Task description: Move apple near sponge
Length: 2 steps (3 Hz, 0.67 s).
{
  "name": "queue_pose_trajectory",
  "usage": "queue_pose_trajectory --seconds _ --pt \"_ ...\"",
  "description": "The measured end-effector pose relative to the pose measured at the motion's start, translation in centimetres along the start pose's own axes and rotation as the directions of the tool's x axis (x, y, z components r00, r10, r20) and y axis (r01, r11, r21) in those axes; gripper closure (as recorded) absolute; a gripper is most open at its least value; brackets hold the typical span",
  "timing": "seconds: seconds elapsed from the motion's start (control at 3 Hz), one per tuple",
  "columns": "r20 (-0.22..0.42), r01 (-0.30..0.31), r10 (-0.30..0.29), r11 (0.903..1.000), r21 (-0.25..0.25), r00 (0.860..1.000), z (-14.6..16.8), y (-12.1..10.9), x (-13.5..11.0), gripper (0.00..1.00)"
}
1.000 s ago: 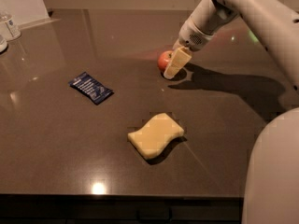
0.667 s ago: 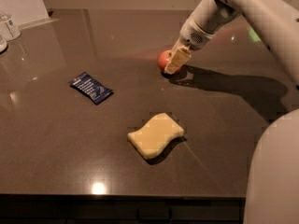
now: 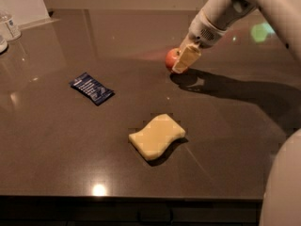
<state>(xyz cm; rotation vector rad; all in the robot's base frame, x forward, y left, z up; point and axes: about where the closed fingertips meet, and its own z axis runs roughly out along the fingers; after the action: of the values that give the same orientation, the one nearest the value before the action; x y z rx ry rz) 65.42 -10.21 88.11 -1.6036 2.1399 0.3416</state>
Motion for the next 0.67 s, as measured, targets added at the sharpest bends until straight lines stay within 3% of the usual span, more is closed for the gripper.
queue_pose_trajectory --seconds 0.67 --pt "0.010 0.087 -0.087 0.9960 -0.019 0.996 -3.7 5.6 1.7 1.00"
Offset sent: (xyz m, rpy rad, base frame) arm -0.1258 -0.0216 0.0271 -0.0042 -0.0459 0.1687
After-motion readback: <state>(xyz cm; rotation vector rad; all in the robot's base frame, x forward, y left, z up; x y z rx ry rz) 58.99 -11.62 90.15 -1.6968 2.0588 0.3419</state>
